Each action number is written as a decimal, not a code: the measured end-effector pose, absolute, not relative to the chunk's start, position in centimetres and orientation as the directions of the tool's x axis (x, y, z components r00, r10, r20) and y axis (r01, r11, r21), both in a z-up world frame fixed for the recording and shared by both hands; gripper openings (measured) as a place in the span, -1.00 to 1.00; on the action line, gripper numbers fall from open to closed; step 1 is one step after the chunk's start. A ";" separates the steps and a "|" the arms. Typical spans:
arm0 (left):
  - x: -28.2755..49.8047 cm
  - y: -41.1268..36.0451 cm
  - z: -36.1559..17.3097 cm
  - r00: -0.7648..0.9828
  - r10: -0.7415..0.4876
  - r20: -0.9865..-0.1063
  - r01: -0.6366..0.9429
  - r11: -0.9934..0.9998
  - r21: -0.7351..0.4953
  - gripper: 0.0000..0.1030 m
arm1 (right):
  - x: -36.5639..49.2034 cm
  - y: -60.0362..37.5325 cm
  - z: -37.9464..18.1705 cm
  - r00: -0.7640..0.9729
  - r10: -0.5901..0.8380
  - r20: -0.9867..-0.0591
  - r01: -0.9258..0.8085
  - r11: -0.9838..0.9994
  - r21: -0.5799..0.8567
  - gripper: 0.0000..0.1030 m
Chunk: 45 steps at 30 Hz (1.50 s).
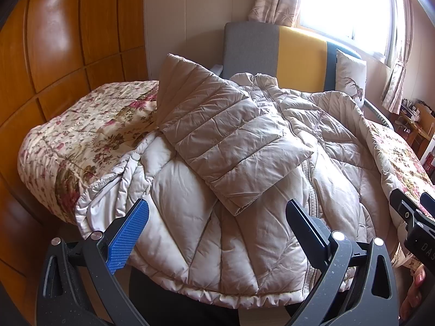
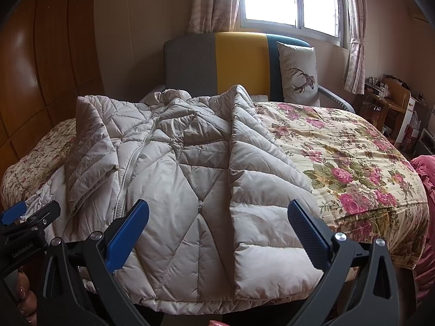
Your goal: Fold large clothes
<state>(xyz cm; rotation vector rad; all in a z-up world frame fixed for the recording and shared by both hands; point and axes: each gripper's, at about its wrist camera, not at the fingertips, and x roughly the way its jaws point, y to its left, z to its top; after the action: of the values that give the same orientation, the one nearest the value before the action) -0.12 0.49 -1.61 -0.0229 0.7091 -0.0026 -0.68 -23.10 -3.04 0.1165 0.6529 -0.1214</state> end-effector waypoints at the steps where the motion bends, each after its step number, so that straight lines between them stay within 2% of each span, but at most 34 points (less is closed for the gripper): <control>1: -0.1 0.5 -1.7 0.758 -0.010 -0.652 -0.006 1.000 -0.023 0.94 | -0.6 -23.1 -3.1 0.786 -0.076 -0.613 0.149 0.986 0.069 0.97; 23: 0.3 0.6 -2.2 0.734 -0.036 -0.678 0.008 0.999 -0.044 0.94 | -0.2 -23.2 -3.1 0.785 -0.072 -0.616 0.135 0.989 0.057 0.97; 30: 1.6 2.1 -2.6 0.713 -0.079 -0.696 0.009 0.995 -0.103 0.94 | 1.3 -25.4 -5.7 0.693 -0.225 -0.684 0.152 0.974 -0.166 0.96; 32: 1.8 2.9 -2.8 0.714 -0.095 -0.693 -0.004 0.990 -0.140 0.94 | 1.4 -26.9 -6.9 0.662 -0.225 -0.715 0.146 0.974 -0.171 0.72; 34: 1.7 3.7 -3.0 0.727 -0.132 -0.674 -0.003 0.981 -0.195 0.94 | 1.6 -28.4 -7.8 0.628 -0.215 -0.748 0.152 0.977 -0.153 0.08; 36: 1.5 4.3 -3.3 0.741 -0.166 -0.651 0.004 0.970 -0.243 0.94 | 1.6 -30.4 -7.7 0.629 -0.203 -0.750 0.188 0.976 -0.106 -0.16; 39: 1.5 4.9 -3.7 0.742 -0.198 -0.640 0.001 0.956 -0.294 0.94 | 1.5 -33.7 -6.2 0.677 -0.198 -0.708 0.258 0.966 -0.024 -0.29; 45: 1.8 4.6 -4.1 0.737 -0.196 -0.646 0.019 0.962 -0.271 0.94 | 4.5 -40.0 -4.3 0.692 -0.356 -0.628 0.411 0.909 -0.062 -0.29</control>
<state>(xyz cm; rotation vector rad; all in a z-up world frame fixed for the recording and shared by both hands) 1.79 4.60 -4.12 -0.2543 0.7342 -0.1198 4.48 -39.95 -4.29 0.0856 0.6838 -0.4291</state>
